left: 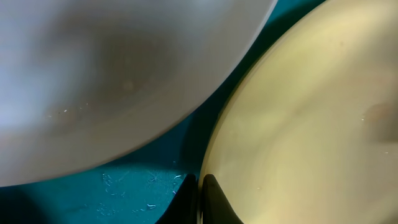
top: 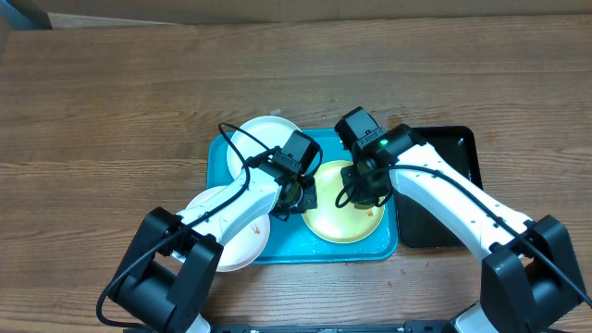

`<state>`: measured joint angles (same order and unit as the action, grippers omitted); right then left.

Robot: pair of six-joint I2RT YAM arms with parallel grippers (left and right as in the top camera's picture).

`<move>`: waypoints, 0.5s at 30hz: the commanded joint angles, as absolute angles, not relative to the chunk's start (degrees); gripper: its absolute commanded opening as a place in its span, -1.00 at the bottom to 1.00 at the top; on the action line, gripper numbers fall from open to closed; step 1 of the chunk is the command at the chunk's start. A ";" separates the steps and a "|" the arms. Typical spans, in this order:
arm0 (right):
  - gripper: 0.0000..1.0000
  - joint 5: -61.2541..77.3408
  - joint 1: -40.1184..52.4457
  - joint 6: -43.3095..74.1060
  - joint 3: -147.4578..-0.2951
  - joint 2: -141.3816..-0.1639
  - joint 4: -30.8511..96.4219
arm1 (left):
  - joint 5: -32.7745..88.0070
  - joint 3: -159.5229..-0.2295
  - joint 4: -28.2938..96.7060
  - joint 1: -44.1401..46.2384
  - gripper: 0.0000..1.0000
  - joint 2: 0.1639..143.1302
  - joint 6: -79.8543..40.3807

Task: Clean dirty plates on tray and stack at the side
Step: 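Scrub the yellow-rimmed plate with the sponge in the right gripper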

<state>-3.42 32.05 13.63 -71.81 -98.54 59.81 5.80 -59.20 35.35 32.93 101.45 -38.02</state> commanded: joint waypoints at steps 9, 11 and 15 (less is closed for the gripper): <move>-0.89 -7.92 32.40 15.25 -60.51 -98.08 47.90 | 6.55 -58.87 35.70 33.12 -0.92 101.91 -39.00; -0.88 -7.92 32.40 15.25 -58.54 -98.08 46.37 | 6.87 -58.87 35.68 33.08 -0.92 101.91 -39.00; -0.85 -7.84 32.40 15.29 -55.00 -98.10 43.20 | 6.90 -58.87 35.66 33.04 -0.92 101.91 -39.00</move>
<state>-6.96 32.29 14.94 -57.14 -98.54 44.80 6.46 -59.20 35.53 32.93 101.45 -38.04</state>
